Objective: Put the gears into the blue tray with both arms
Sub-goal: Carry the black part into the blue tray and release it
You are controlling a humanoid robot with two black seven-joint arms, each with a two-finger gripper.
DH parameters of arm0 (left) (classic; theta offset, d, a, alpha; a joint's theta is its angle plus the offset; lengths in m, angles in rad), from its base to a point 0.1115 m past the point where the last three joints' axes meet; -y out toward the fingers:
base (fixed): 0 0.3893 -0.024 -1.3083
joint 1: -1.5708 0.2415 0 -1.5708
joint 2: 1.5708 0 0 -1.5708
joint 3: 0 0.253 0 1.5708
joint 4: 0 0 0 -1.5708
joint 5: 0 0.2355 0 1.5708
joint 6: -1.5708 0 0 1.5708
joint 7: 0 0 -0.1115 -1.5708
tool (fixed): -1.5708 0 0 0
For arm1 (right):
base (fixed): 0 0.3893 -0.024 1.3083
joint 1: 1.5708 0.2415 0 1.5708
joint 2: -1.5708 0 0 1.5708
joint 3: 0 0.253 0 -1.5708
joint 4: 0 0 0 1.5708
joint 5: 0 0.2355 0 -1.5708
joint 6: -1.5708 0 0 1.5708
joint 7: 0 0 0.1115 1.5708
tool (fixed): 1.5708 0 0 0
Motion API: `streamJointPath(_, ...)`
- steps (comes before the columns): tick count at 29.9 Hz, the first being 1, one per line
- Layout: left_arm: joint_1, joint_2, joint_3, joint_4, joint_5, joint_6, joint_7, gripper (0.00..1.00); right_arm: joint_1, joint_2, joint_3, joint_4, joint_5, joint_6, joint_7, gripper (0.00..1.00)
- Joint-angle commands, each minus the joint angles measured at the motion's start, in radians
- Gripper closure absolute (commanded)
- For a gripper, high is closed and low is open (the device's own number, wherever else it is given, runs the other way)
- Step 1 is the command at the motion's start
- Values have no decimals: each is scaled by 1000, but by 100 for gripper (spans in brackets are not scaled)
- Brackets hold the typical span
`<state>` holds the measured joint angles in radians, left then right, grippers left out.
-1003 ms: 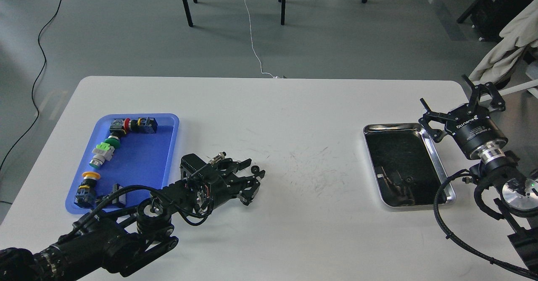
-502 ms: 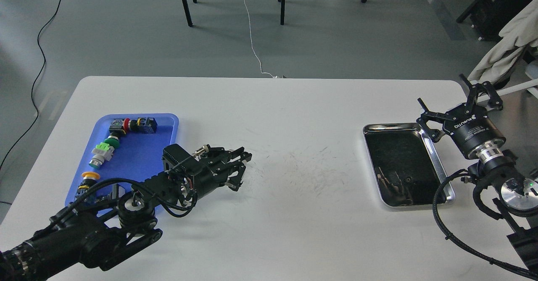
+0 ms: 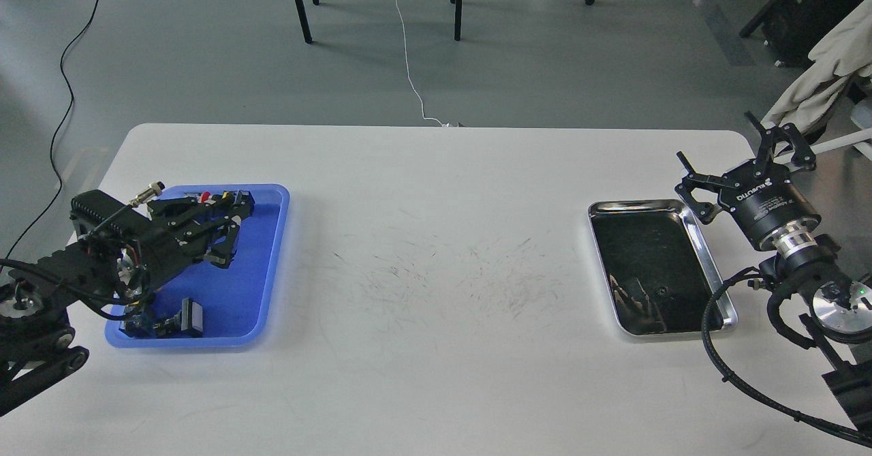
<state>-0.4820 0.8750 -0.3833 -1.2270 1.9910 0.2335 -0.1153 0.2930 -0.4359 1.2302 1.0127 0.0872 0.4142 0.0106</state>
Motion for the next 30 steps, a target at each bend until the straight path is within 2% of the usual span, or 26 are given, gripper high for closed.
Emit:
streamJointPath(1,23,-36,-3,53,-11,6,-1,93,0,0,-1,1,0,0,0,2)
streamJointPath(10,42,-105,0,106,-86,1,-3,93,0,-4,-1,0,-1,1,0,2)
streamJointPath(18,43,-189,1,259,-93,1,-9,91,-2,-6,0,-2,-1,1,-1,2)
streamJointPath(23,43,-202,1,284,-93,3,-10,87,-2,-7,0,-2,-1,1,0,2)
streamJointPath(25,42,-203,-2,290,-93,7,-10,80,-2,-7,0,-2,-1,1,0,2)
streamJointPath(28,42,-203,-8,296,-95,12,-12,41,-2,-7,0,-2,-1,1,0,2)
streamJointPath(30,39,-208,-9,297,-101,26,-12,32,-2,-7,0,-2,-1,2,0,2)
